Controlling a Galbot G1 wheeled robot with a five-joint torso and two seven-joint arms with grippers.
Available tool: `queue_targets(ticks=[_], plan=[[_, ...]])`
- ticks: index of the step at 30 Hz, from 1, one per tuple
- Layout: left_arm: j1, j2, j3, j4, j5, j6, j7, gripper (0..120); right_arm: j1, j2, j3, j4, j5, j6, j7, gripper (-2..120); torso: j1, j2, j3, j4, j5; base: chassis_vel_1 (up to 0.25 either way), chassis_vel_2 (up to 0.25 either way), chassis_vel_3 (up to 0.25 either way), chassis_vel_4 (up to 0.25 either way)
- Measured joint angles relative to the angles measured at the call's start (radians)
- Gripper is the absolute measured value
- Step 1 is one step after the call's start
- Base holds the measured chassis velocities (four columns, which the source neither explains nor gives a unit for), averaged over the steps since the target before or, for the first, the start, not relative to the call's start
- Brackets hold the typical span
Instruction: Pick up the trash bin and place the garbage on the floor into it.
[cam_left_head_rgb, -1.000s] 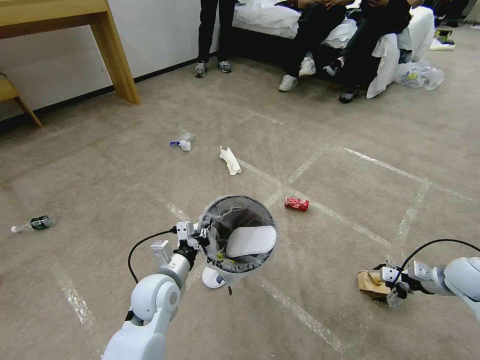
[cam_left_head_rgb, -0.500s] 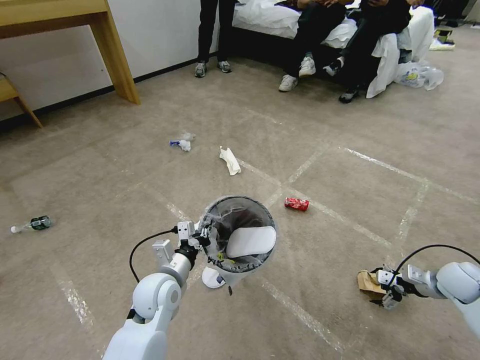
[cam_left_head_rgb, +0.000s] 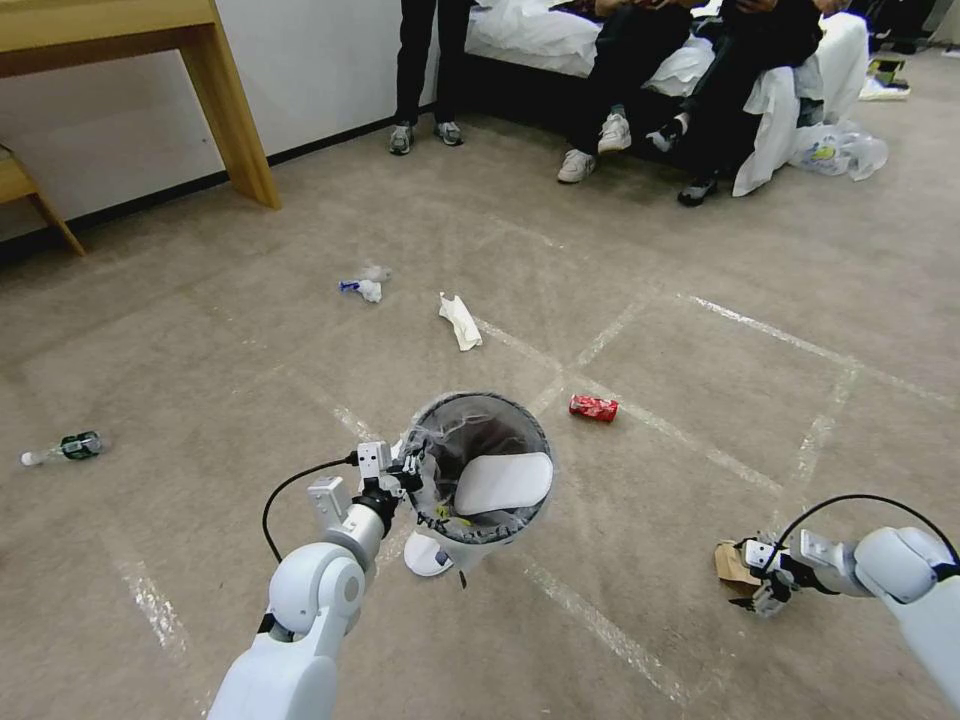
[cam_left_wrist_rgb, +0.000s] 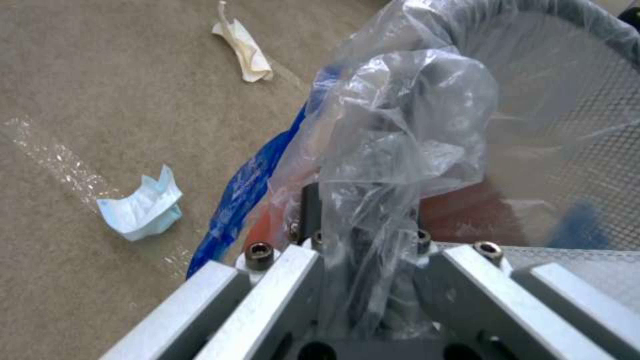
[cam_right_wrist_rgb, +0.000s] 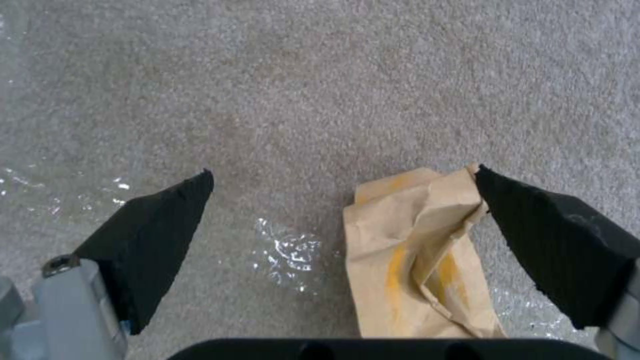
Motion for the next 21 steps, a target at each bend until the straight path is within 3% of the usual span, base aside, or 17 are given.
queue_targets(ticks=[21], plan=[[-0.031, 0.006, 0.011, 0.029, -0.014, 0.000, 0.000, 1, 0.080, 0.046, -0.016, -0.139, -0.034, 0.031, 0.015, 100, 0.000, 0.000, 0.000, 0.0000, 0.0000, 0.000, 0.000, 0.000, 0.000]])
